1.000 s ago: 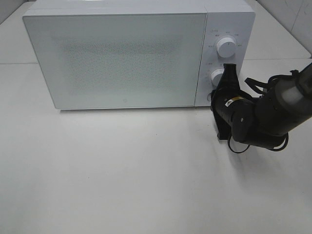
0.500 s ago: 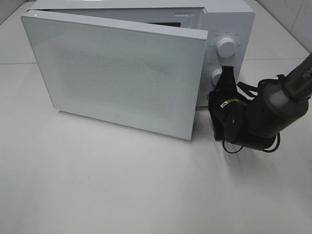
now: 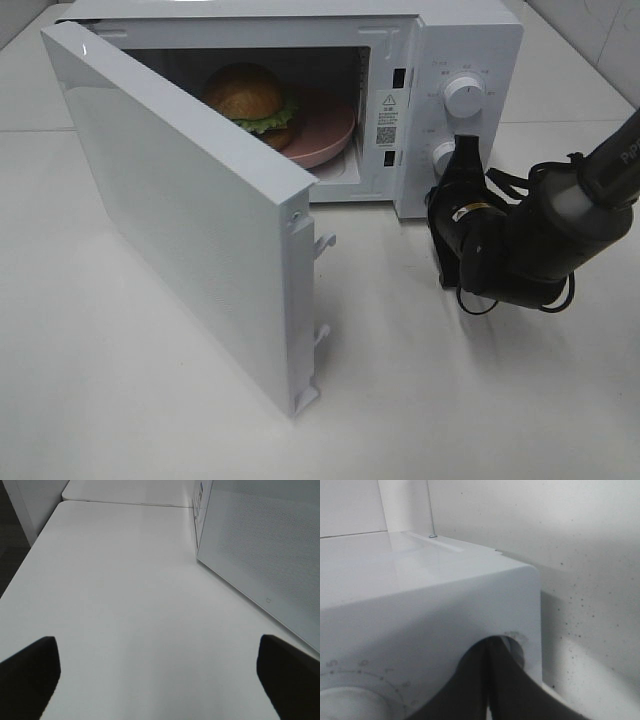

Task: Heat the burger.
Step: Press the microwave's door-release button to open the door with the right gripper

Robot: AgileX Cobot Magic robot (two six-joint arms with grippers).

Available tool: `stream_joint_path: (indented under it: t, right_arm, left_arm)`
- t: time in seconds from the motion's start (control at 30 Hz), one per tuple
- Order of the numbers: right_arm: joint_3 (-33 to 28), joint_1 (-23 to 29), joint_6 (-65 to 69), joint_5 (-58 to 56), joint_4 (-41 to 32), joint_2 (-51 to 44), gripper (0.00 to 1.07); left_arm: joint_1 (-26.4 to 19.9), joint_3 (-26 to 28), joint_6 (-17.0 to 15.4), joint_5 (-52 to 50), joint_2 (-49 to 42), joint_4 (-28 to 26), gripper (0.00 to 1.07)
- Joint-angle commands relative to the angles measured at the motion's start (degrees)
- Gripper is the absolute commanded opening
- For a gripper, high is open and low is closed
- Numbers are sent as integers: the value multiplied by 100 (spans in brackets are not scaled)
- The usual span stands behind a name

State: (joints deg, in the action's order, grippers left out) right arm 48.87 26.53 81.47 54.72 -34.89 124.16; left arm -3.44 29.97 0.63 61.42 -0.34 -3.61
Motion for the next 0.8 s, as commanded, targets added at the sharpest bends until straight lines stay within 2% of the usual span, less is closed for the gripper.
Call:
stream_joint_path:
  t: [0.03,0.47,0.53,0.63,0.8]
  right_arm:
    - [498,-172,-11,1908,275,-86,0]
    - [195,-86,6,922,327,-229,0]
    - [17,-86,17,367,344,-384,0]
    - [-17,-86,17,275,372,-424,0]
    - [-344,-86,-304,-567,521,-762,0]
  left_arm:
    - [-23,-11,0,-40,-80,-17,100]
    - [-23,-11,0,-40,-80,-17,100]
    - [-23,-11,0,-40,-80,-17,100]
    - [-23,-11,0,-40,-80,-17,100]
    - [-23,-11,0,-40,-80,-17,100]
